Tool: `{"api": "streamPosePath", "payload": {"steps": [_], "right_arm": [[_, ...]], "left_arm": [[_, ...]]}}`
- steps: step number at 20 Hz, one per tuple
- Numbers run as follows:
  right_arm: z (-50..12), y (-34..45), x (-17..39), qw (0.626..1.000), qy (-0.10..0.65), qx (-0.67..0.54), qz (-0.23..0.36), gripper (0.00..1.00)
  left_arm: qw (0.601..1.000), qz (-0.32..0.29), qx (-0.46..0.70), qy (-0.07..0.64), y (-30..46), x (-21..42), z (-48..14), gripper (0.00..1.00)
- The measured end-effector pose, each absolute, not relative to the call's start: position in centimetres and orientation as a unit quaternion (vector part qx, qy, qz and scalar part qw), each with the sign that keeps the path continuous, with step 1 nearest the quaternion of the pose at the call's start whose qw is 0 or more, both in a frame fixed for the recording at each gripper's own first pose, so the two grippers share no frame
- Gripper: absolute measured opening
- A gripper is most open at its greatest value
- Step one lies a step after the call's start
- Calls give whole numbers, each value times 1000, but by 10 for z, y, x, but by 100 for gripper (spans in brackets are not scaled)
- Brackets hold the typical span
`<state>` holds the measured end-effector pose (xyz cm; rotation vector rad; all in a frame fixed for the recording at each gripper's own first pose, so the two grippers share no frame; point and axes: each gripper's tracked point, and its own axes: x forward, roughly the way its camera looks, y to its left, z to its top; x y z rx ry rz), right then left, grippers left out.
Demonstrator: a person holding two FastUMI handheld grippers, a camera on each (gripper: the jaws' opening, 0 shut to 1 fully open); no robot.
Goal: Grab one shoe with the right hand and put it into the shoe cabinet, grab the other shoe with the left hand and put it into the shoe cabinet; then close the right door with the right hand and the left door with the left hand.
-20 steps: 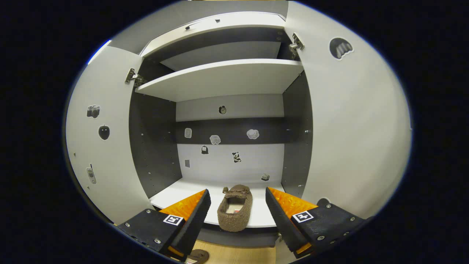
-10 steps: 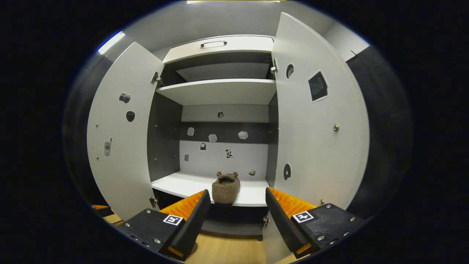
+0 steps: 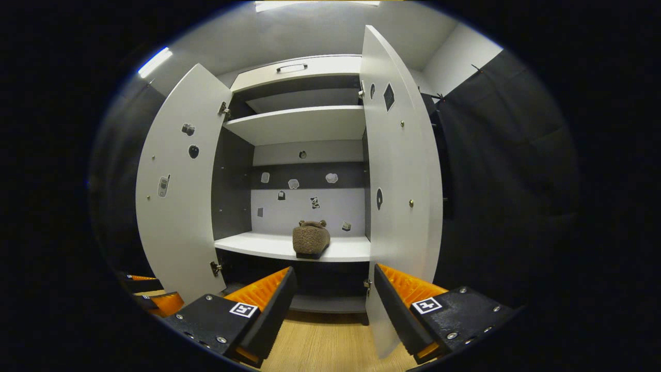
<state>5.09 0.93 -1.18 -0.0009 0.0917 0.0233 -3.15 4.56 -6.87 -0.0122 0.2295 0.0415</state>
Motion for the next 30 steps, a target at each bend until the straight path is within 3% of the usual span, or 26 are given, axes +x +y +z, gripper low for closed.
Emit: {"api": "streamPosePath", "payload": {"steps": [4, 10, 14, 21, 26, 29, 30], "right_arm": [[-15, 25, 40, 998, 45, 27, 41, 93], [-33, 32, 22, 997, 62, 21, 52, 93], [-45, 19, 12, 996, 79, 18, 33, 93], [-49, -9, 2, 995, 89, 32, -13, 93], [-52, -16, 6, 995, 95, 29, -24, 93], [-54, -14, 8, 995, 92, 32, -18, 93], [-55, -12, 8, 995, 92, 33, -14, 93]], "left_arm": [[988, -22, 10, 153, 36, -14, -89, 97], [938, -41, 53, 341, 55, -11, -235, 99], [910, -60, 19, 411, 55, -1, -306, 98], [904, -37, 36, 425, 71, 41, -371, 97], [914, -53, 34, 401, 64, 67, -377, 97], [917, -55, 1, 396, 52, 66, -377, 68], [917, -45, 4, 395, 52, 64, -373, 46]]}}
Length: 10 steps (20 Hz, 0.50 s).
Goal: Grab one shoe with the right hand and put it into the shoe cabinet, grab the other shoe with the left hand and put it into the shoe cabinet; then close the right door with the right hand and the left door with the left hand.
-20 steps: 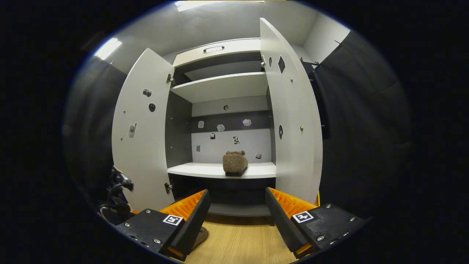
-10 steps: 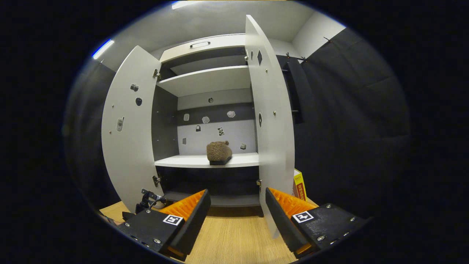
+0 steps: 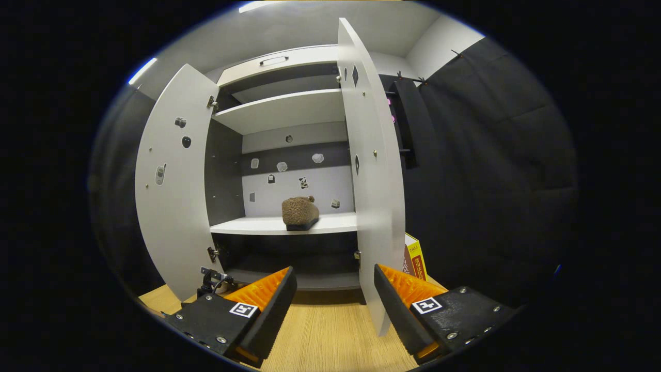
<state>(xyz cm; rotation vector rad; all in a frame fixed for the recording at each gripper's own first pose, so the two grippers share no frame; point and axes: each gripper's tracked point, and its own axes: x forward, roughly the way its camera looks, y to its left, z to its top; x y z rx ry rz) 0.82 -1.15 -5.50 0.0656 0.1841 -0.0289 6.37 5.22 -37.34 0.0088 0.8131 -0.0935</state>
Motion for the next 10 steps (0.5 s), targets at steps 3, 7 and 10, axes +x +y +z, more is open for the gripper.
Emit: {"api": "streamPosePath", "payload": {"steps": [3, 7, 10], "right_arm": [[-58, -6, 8, 995, 94, 37, -3, 93], [-61, -4, 8, 995, 95, 41, 3, 93], [-62, -4, 10, 995, 94, 40, 4, 93]], "left_arm": [[923, -19, -2, 383, 59, 58, -359, 14], [946, 4, -31, 322, 59, 51, -276, 14], [953, 31, -46, 299, 65, 53, -200, 14]]}}
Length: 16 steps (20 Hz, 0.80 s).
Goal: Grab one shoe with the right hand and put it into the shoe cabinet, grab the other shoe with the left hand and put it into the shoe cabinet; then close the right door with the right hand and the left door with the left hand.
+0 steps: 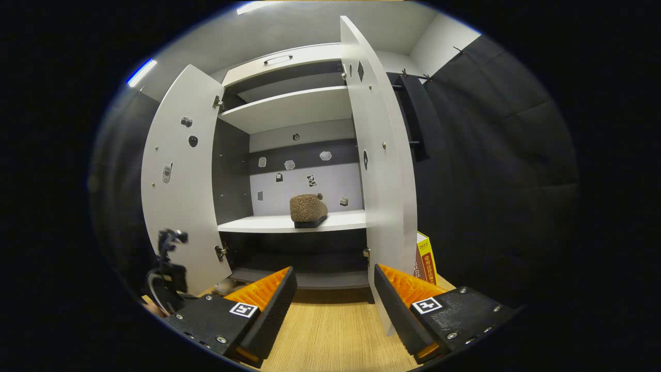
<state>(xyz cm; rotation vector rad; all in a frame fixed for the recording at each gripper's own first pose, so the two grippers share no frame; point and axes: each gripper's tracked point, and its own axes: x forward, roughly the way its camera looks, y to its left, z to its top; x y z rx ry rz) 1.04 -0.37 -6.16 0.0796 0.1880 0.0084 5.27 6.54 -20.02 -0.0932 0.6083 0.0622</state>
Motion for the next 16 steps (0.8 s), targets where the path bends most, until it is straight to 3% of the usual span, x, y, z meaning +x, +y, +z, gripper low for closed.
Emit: {"api": "streamPosePath", "payload": {"steps": [5, 9, 12, 16], "right_arm": [[-57, 4, 10, 995, 90, 40, 18, 93], [-45, 2, 10, 996, 80, 35, 19, 93], [-42, -2, 7, 996, 78, 40, 15, 93], [-39, -12, 5, 996, 77, 41, -1, 93]], "left_arm": [[977, 36, -50, 202, 62, 124, -34, 13], [986, 13, -53, 156, 55, 223, 67, 13], [987, 0, -54, 151, 40, 308, 99, 14], [985, 22, -20, 171, 47, 379, 86, 13]]}}
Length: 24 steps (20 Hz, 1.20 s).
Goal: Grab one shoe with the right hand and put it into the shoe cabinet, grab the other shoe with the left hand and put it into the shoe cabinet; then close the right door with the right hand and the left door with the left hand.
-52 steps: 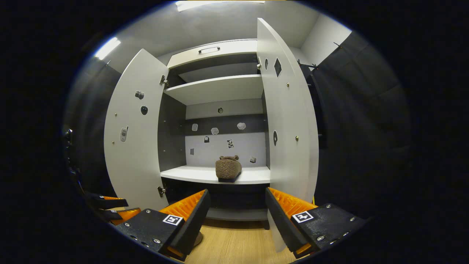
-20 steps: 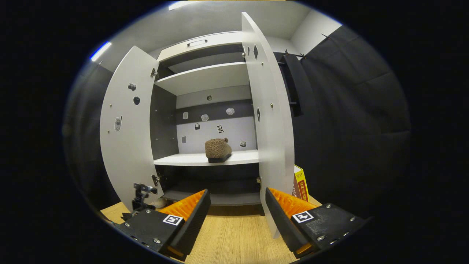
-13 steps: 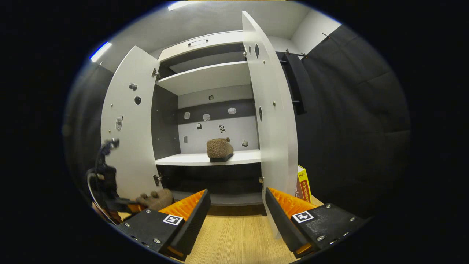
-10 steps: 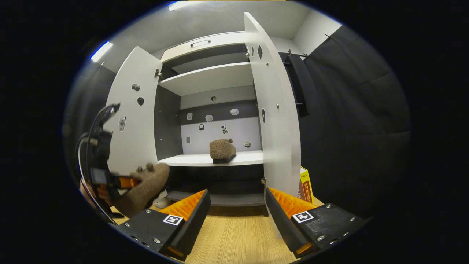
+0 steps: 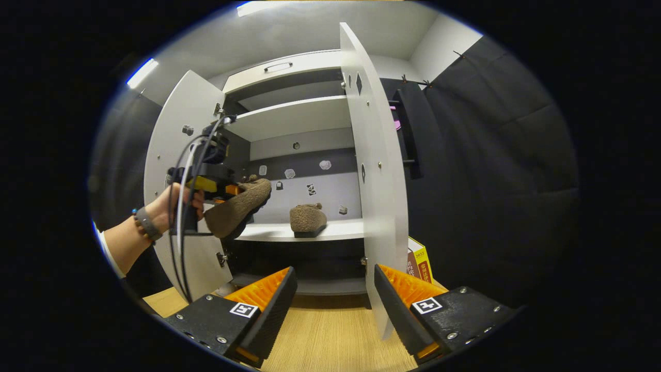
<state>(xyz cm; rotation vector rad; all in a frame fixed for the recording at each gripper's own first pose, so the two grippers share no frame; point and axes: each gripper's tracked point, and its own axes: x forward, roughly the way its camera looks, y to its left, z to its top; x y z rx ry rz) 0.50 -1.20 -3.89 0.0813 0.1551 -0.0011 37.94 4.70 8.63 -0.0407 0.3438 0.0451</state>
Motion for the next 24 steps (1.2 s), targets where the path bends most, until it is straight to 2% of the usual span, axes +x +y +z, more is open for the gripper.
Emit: {"api": "streamPosePath", "payload": {"steps": [6, 8, 11, 14, 15, 16, 18, 20, 23, 24], "right_arm": [[-33, -19, 6, 996, 77, 37, -10, 93], [-33, -21, 7, 996, 77, 34, -14, 93], [-32, -27, 5, 996, 77, 38, -22, 93], [-32, -31, 5, 996, 77, 37, -26, 93], [-31, -31, 5, 996, 76, 37, -25, 93], [-31, -32, 5, 996, 76, 36, -25, 93], [-34, -33, 6, 996, 78, 35, -24, 93], [-38, -32, 5, 995, 84, 39, -23, 93], [-39, -29, 7, 996, 84, 40, -17, 93], [-39, -27, 7, 996, 84, 39, -14, 92]], "left_arm": [[965, 18, 4, 262, 40, 468, 24, 14], [960, 31, 2, 280, 45, 482, 8, 14], [951, 17, -28, 308, 41, 488, -13, 18], [946, 41, -30, 322, 55, 487, -28, 39], [946, 46, -32, 320, 58, 488, -28, 36], [946, 45, -32, 319, 58, 486, -29, 51], [947, 38, -25, 318, 59, 483, -31, 60], [950, 41, -28, 309, 64, 482, -30, 77], [950, 41, -48, 307, 71, 472, -25, 96], [951, 41, -49, 303, 74, 467, -22, 99]]}}
